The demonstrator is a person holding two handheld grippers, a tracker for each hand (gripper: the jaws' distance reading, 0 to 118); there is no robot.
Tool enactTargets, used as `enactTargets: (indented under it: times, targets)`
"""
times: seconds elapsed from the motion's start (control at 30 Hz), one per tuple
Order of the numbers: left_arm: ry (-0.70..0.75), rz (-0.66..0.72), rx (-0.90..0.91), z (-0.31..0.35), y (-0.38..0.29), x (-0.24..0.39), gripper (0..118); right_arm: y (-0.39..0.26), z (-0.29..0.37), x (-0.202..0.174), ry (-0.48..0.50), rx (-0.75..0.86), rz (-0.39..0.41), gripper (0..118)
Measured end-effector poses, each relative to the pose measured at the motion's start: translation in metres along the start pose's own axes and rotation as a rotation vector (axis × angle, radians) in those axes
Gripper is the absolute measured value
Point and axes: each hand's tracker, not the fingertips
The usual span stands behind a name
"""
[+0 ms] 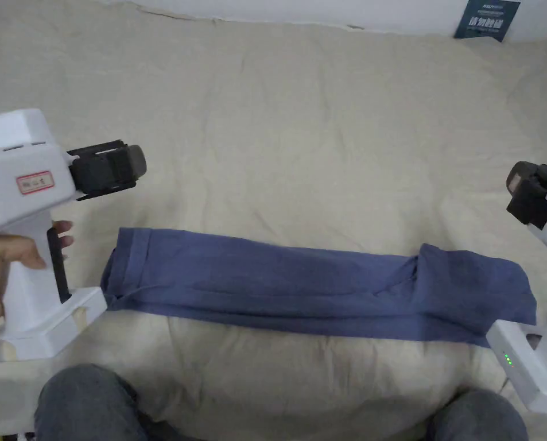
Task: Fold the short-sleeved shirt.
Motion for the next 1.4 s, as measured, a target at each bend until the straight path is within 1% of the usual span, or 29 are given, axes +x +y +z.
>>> enactTargets:
  times: [0.13, 0.2, 0.23, 0.3, 0.33, 0.43, 0.47, 0.57, 0.6, 0.67, 0.73, 0.77, 0.9, 0.93, 0.97, 1.0, 1.03, 1.07, 1.13, 1.23, 1.3, 1.4]
  targets:
    - [-0.118, 0.209, -0.181, -0.020, -0.020, -0.067, 118, -0.009, -0.010, -0.008, -0.015, -0.045, 0.016, 2]
    - [-0.122, 0.277, -0.240, -0.027, -0.036, -0.080, 118, -0.012, -0.014, -0.010, -0.028, -0.065, 0.030, 2]
    - [-0.093, 0.303, -0.268, -0.032, -0.043, -0.088, 118, -0.013, -0.016, -0.012, -0.035, -0.074, 0.030, 2]
    - [-0.073, 0.342, -0.289, -0.041, -0.056, -0.099, 118, -0.016, -0.018, -0.013, -0.049, -0.083, 0.023, 2]
    - [-0.103, 0.367, -0.293, -0.049, -0.062, -0.113, 118, -0.018, -0.020, -0.013, -0.059, -0.086, 0.021, 2]
    - [-0.222, 0.467, -0.306, -0.060, -0.078, -0.119, 118, -0.020, -0.025, -0.014, -0.082, -0.109, 0.023, 2]
    - [-0.242, 0.489, -0.318, -0.073, -0.081, -0.144, 118, -0.021, -0.027, -0.015, -0.083, -0.115, 0.022, 2]
    - [-0.252, 0.506, -0.344, -0.087, -0.088, -0.144, 118, -0.021, -0.029, -0.010, -0.092, -0.122, 0.021, 2]
    - [-0.270, 0.489, -0.341, -0.071, -0.082, -0.122, 118, -0.021, -0.029, -0.010, -0.092, -0.122, 0.022, 2]
    - [-0.292, 0.469, -0.335, -0.074, -0.082, -0.118, 118, -0.021, -0.028, -0.012, -0.097, -0.123, 0.022, 2]
    - [-0.367, 0.519, -0.375, -0.074, -0.084, -0.112, 118, -0.021, -0.027, -0.012, -0.092, -0.123, 0.021, 2]
    - [-0.382, 0.541, -0.380, -0.075, -0.086, -0.110, 118, -0.021, -0.027, -0.012, -0.092, -0.122, 0.021, 2]
    - [-0.348, 0.517, -0.364, -0.072, -0.092, -0.095, 111, -0.022, -0.026, -0.013, -0.091, -0.126, 0.022, 2]
    - [-0.337, 0.517, -0.357, -0.072, -0.092, -0.093, 100, -0.022, -0.027, -0.011, -0.088, -0.129, 0.022, 2]
    - [-0.313, 0.519, -0.352, -0.072, -0.090, -0.092, 80, -0.023, -0.027, -0.011, -0.088, -0.131, 0.024, 2]
    - [-0.242, 0.514, -0.354, -0.074, -0.086, -0.092, 53, -0.024, -0.027, -0.011, -0.088, -0.132, 0.026, 2]
    - [-0.159, 0.503, -0.370, -0.077, -0.085, -0.090, 22, -0.024, -0.027, -0.011, -0.087, -0.132, 0.026, 2]
    - [-0.074, 0.469, -0.398, -0.082, -0.085, -0.085, 18, -0.025, -0.027, -0.009, -0.082, -0.132, 0.022, 2]
    - [-0.128, 0.463, -0.387, -0.083, -0.085, -0.083, 17, -0.026, -0.027, -0.009, -0.079, -0.134, 0.012, 2]
    - [-0.030, 0.416, -0.391, -0.079, -0.077, -0.062, 11, -0.026, -0.027, -0.006, -0.060, -0.136, 0.022, 2]
    - [0.043, 0.317, -0.398, -0.074, -0.067, -0.044, 10, -0.025, -0.027, -0.004, -0.057, -0.135, 0.031, 2]
    - [0.066, 0.141, -0.370, -0.057, -0.048, -0.001, 9, -0.022, -0.020, 0.001, -0.045, -0.111, 0.015, 2]
